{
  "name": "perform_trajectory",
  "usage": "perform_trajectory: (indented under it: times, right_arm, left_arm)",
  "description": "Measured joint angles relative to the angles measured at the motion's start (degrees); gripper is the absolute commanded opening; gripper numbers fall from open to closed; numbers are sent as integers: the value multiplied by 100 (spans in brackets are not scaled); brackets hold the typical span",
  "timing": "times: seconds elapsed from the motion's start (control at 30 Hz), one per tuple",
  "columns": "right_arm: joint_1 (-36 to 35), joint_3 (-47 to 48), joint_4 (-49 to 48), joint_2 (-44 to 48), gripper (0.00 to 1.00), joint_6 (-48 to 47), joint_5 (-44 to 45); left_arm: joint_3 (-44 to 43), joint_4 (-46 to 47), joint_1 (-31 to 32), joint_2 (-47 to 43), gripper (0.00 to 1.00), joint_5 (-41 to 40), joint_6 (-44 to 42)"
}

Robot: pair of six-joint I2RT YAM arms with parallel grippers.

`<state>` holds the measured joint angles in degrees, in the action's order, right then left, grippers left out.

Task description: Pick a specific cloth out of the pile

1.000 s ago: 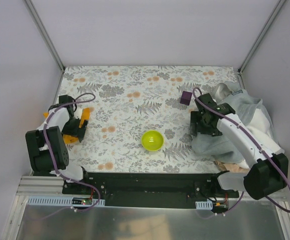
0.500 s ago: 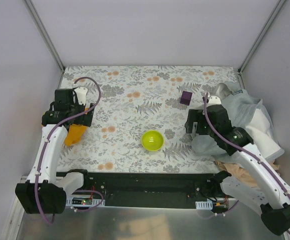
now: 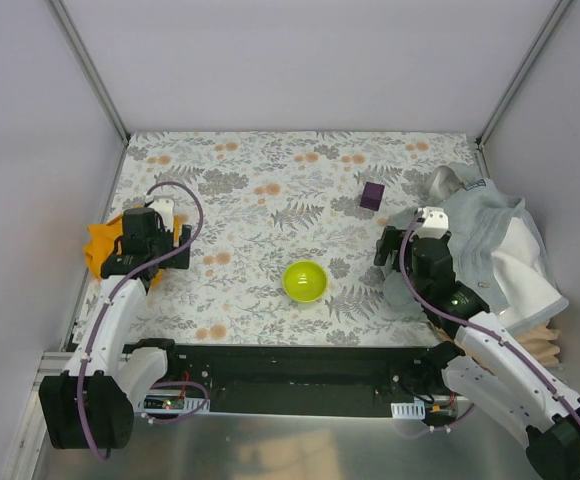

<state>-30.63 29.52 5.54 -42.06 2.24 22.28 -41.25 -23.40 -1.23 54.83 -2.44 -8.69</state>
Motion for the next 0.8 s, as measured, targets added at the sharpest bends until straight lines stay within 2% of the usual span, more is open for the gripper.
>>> perform_trajectory:
  times: [0.33,0.8]
  right_arm:
    - [2,-223,-424,118,99,-109,542]
    - [4,-225,-533,192,99,-223,612]
  left_arm:
    - [1051,691,2,-284,99,-127,55]
    - [1115,944,2,-354,99,-407,190]
